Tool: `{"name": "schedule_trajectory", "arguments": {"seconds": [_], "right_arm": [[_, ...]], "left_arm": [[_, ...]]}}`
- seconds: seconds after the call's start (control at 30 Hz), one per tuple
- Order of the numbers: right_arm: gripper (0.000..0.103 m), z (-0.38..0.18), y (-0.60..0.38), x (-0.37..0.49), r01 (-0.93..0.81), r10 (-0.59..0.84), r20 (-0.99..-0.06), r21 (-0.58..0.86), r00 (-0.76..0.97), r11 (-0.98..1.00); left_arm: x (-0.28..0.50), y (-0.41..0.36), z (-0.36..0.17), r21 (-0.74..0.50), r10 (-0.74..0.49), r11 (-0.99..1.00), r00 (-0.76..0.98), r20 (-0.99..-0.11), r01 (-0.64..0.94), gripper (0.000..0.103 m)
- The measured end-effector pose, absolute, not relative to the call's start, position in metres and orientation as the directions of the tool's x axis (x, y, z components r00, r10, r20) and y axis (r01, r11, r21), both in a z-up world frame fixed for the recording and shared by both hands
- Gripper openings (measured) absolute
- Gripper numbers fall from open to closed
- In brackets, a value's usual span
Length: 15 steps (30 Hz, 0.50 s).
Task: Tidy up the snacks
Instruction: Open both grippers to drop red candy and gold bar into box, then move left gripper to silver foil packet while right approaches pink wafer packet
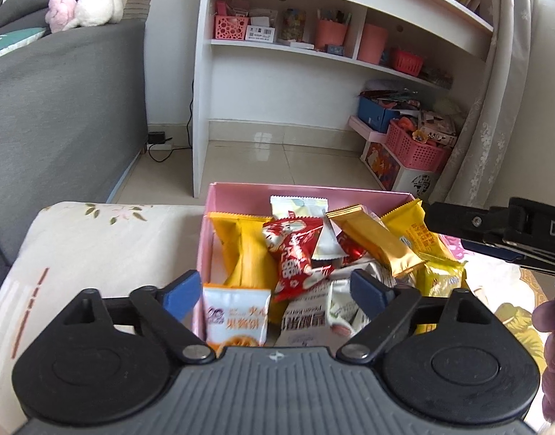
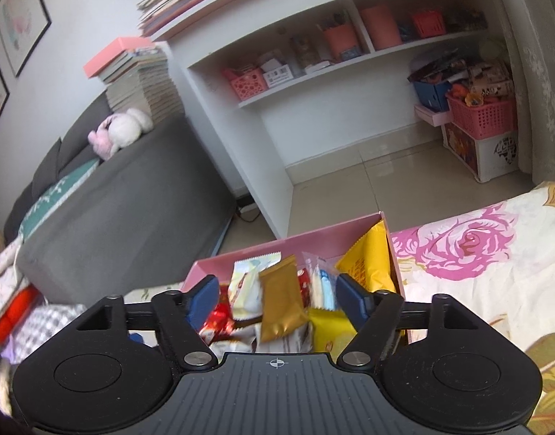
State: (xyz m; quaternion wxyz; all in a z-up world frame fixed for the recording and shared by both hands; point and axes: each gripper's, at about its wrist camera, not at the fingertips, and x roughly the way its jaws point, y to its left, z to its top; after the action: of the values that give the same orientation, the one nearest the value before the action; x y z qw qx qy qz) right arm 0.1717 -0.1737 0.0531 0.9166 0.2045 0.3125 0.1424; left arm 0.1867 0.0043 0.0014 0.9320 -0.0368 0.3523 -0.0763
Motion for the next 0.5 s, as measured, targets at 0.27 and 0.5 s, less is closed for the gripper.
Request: {"name": "schedule_trajectory", "arguments": {"seconds": [0.27, 0.5], "right_arm": [[0.091, 0.067, -0.164, 0.144, -0.124, 0.360, -0.551, 0.419, 0.753, 0.899], [0.096, 0.071, -0.160, 0.119, -0.106, 0.344, -0.576, 0.405, 0.742, 0.908]], "left_arm": [[0.161, 0.022, 0.004, -0.136, -0.156, 0.987, 0.735, -0.660, 0.088, 0.099], [0.138, 0.037, 0.005, -0.132, -0.136, 0.989, 0.725, -0.675, 0.063, 0.103]]}}
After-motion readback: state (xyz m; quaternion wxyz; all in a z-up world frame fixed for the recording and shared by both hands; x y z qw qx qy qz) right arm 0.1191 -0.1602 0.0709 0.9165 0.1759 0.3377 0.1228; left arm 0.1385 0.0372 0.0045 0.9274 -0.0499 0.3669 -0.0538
